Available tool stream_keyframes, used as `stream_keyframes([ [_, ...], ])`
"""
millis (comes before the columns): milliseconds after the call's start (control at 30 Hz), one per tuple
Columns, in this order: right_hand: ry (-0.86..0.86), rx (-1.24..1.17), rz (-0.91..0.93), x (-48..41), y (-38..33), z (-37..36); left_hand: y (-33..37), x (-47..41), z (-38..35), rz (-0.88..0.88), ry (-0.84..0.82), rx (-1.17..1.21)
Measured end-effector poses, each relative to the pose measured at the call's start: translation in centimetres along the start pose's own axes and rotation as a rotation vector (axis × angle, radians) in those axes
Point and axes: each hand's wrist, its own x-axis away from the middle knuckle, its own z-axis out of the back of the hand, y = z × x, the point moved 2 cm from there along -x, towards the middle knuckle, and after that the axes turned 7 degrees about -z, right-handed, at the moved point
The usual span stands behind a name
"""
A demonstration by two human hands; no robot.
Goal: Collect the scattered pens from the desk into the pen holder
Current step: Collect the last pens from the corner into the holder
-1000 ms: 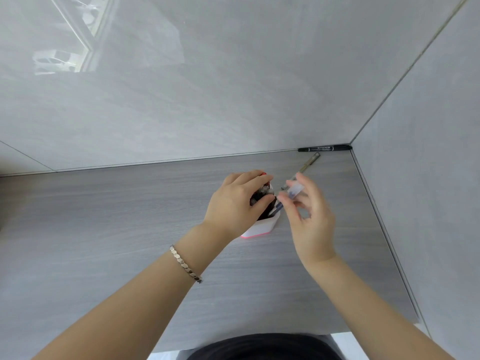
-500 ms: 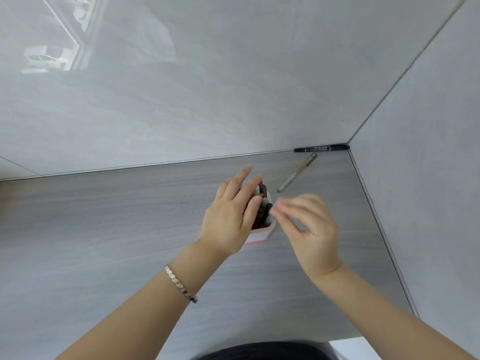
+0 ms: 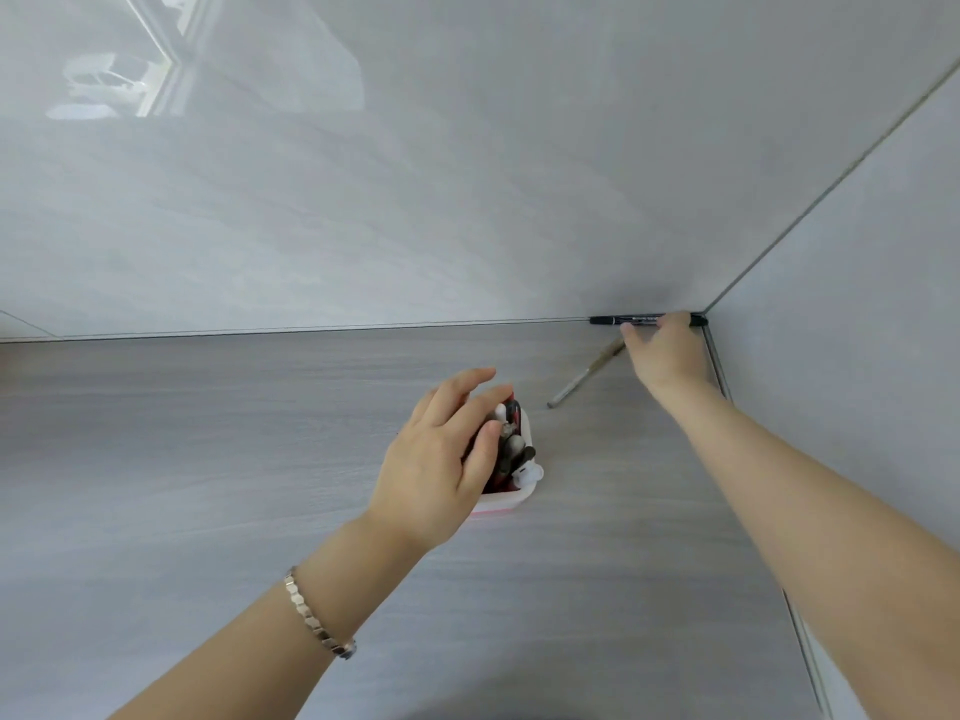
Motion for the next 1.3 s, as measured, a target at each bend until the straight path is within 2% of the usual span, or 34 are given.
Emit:
stream_keyframes([
  [167, -0.06, -0.071, -0.158, -1.4, 0.1, -2.1, 0.4, -0.1, 0.4, 0.01, -0.04, 0.018],
  [300, -0.108, 0.11, -0.055, 1.2, 1.2, -1.9, 1.2, 0.0, 0.1, 0.057, -0.027, -0.048],
  [400, -0.143, 0.079, 0.019, 3.8, 2.7, -1.4, 1.6, 0.0, -0.6, 0.061, 0.009, -0.072],
  [533, -0.079, -0.385, 0.05, 7.1, 3.1, 1.7, 1.2, 0.2, -0.4, 0.089, 0.005, 0.095],
  [667, 0.158, -0.92, 0.245, 12.0, 0.7, 6.7, 1.0, 0.7, -0.2, 0.033, -0.063, 0.139],
  [767, 0.214, -1.077, 0.415, 15.4, -0.7, 6.9, 1.1, 0.8, -0.1, 0.03, -0.083, 0.16],
  [900, 0.13, -0.946, 0.567, 16.8, -0.3, 2.5, 1.3, 1.0, 0.0, 0.017, -0.106, 0.166],
  [1033, 0.051, -0.487, 0.812, 16.8, 1.8, -1.4, 0.9, 1.4, 0.2, 0.055, -0.126, 0.232],
  [1100, -0.004, -0.387, 0.861, 16.7, 2.5, -2.0, 0.4, 1.6, 0.4, 0.096, -0.142, 0.234],
  [1200, -0.06, -0.33, 0.868, 15.4, 2.7, -1.0, 0.1, 1.7, 0.7, 0.104, -0.195, 0.198],
  [1300, -0.012, -0.192, 0.702, 10.0, 2.8, 0.0, -0.3, 1.7, 0.6, 0.054, -0.233, 0.06],
])
